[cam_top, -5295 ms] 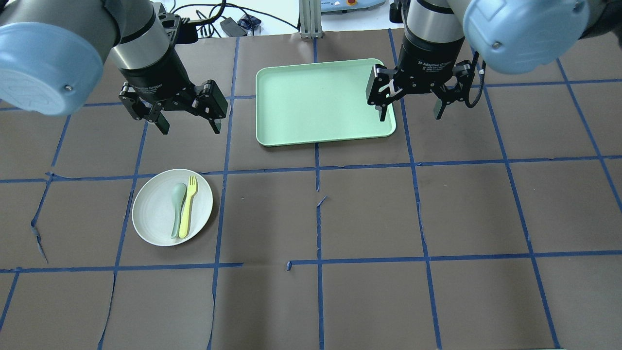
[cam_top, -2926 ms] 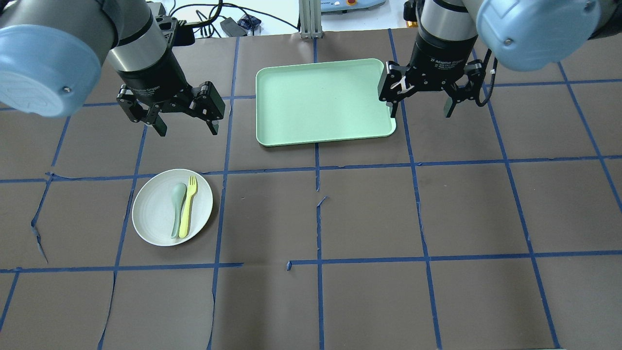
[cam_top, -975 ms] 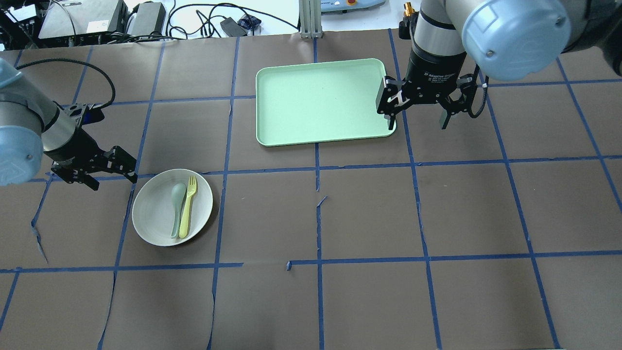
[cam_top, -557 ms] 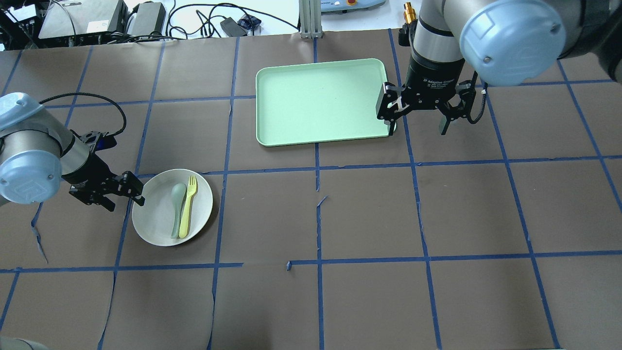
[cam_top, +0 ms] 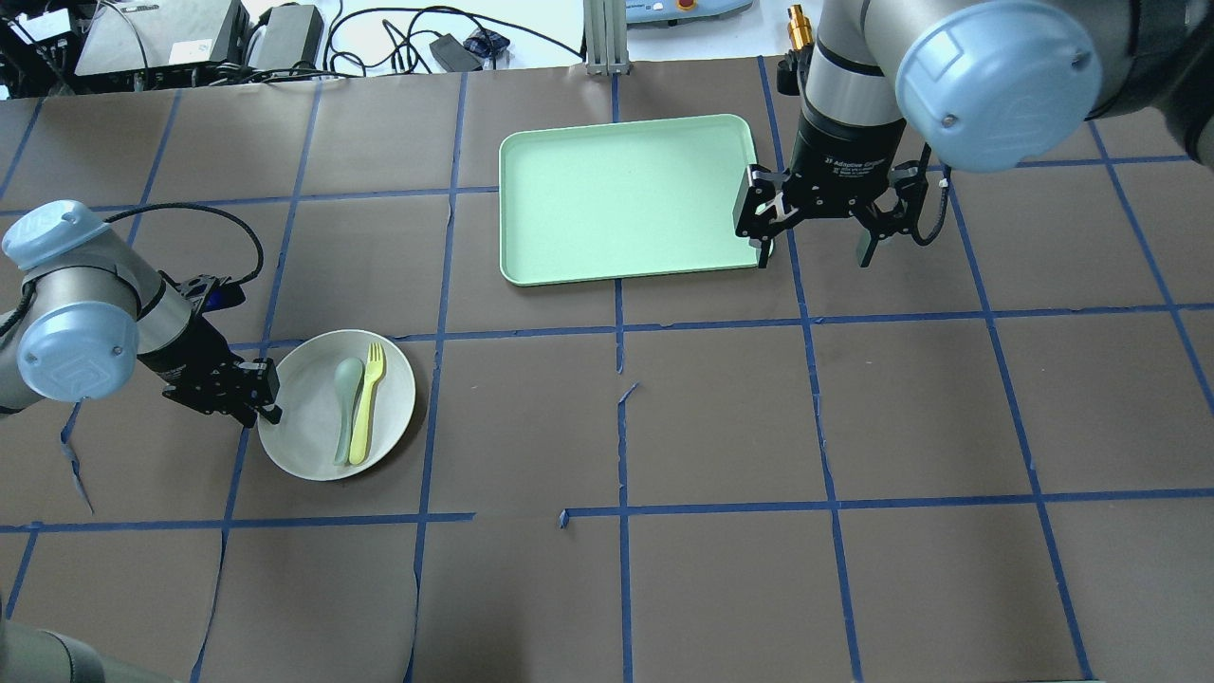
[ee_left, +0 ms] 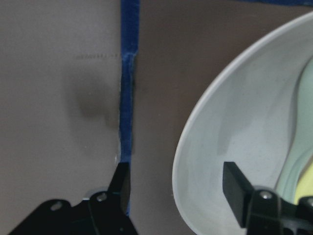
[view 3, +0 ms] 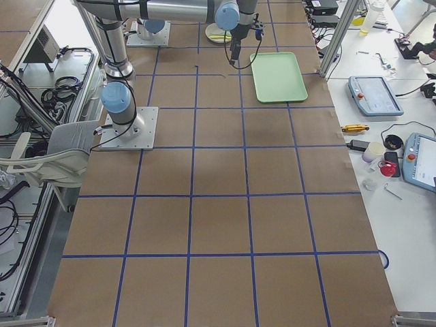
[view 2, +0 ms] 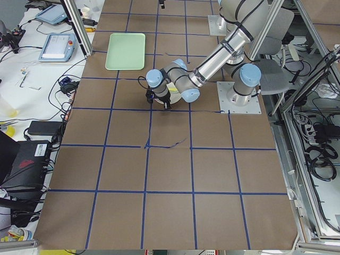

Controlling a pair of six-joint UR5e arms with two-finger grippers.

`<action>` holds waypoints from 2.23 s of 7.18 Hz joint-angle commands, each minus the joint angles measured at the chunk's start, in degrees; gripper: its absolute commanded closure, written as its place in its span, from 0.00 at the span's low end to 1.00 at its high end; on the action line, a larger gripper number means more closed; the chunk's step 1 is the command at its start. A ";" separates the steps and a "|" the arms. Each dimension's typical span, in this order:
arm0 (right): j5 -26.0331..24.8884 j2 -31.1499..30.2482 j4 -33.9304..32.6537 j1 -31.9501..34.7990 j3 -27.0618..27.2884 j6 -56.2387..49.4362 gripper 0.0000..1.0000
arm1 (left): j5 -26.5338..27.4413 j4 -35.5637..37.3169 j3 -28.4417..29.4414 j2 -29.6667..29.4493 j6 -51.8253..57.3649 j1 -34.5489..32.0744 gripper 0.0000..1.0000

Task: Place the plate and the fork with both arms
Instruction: 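Move the left gripper down to the rim of the white plate, then grasp the white plate rim with the left gripper and lift, then carry the plate with the left gripper onto the mint-green tray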

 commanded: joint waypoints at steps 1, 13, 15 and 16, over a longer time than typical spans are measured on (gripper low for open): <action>-0.34 0.08 0.00 -0.06 0.00 -0.11 0.00 | -0.34 0.15 0.28 -0.01 2.10 0.00 1.00; -3.24 0.00 0.26 -0.06 0.18 -0.29 0.00 | -22.75 -5.59 40.15 -19.74 -27.65 -24.49 1.00; -3.06 0.00 0.18 0.02 0.97 -0.03 0.00 | -22.59 -5.29 46.23 -26.26 -29.10 -28.72 1.00; -2.89 0.00 0.26 0.02 0.97 -0.02 0.00 | -22.41 -5.29 46.60 -27.60 -29.01 -29.96 1.00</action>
